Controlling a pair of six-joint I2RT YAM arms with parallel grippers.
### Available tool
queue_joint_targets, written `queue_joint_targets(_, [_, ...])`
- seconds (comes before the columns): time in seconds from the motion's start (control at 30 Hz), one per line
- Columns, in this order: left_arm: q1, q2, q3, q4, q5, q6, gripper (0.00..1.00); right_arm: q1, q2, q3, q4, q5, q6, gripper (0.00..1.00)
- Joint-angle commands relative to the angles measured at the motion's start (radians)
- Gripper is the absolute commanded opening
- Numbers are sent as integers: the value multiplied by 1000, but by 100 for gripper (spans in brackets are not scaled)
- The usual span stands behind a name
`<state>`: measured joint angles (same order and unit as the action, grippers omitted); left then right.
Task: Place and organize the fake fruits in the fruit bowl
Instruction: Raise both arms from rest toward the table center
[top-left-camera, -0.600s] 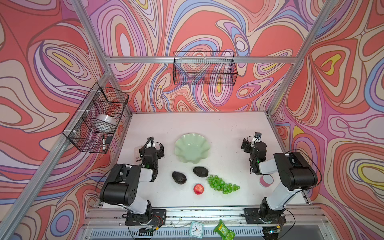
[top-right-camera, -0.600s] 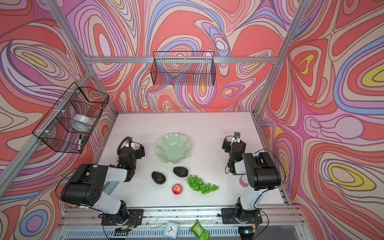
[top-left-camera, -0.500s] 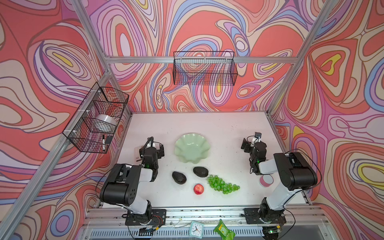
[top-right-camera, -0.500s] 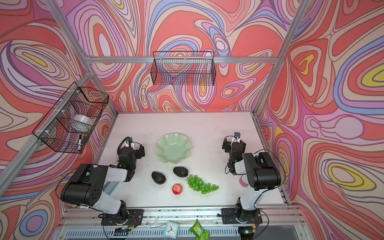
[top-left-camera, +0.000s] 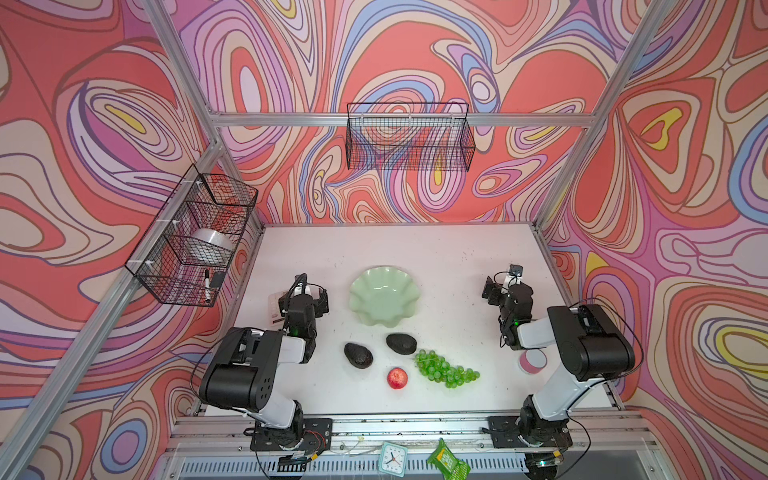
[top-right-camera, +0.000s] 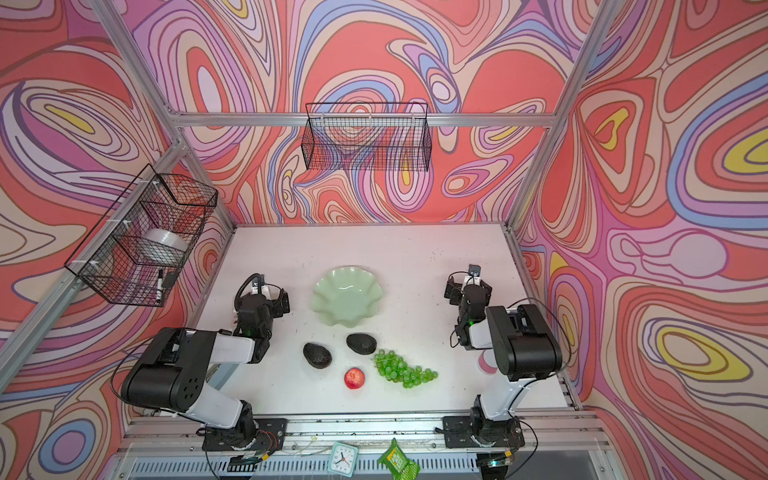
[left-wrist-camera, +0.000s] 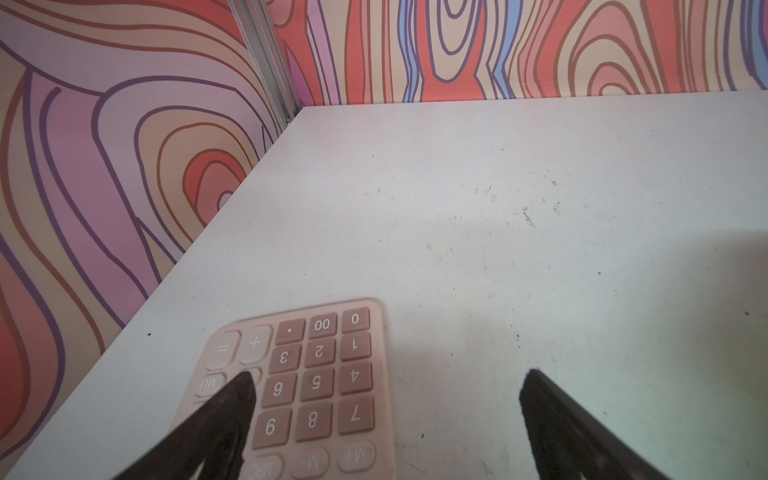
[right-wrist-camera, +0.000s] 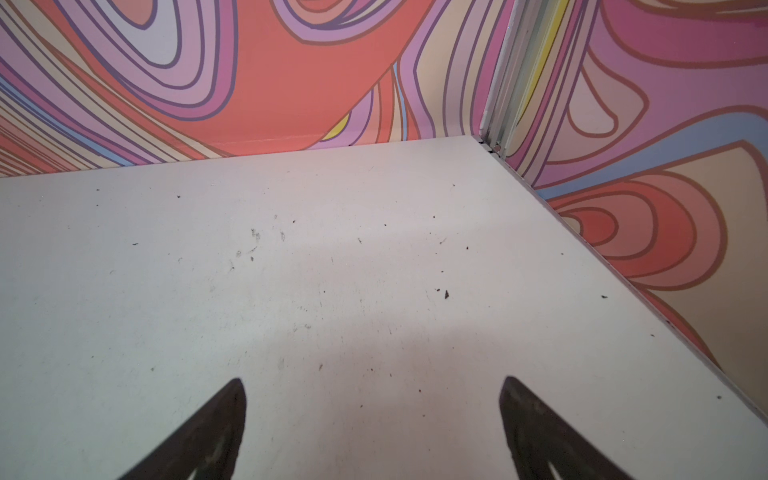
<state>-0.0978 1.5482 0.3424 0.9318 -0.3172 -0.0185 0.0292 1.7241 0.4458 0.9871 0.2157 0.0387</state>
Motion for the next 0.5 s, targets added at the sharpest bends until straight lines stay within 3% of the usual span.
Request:
queue_joint_targets(0.0, [6,4,13,29,3,10,100,0,-7,15,-6,-8,5,98])
queue_joint_targets(0.47, [18,3,18,11,24,2,100,0,-9,15,-5,-7,5,98])
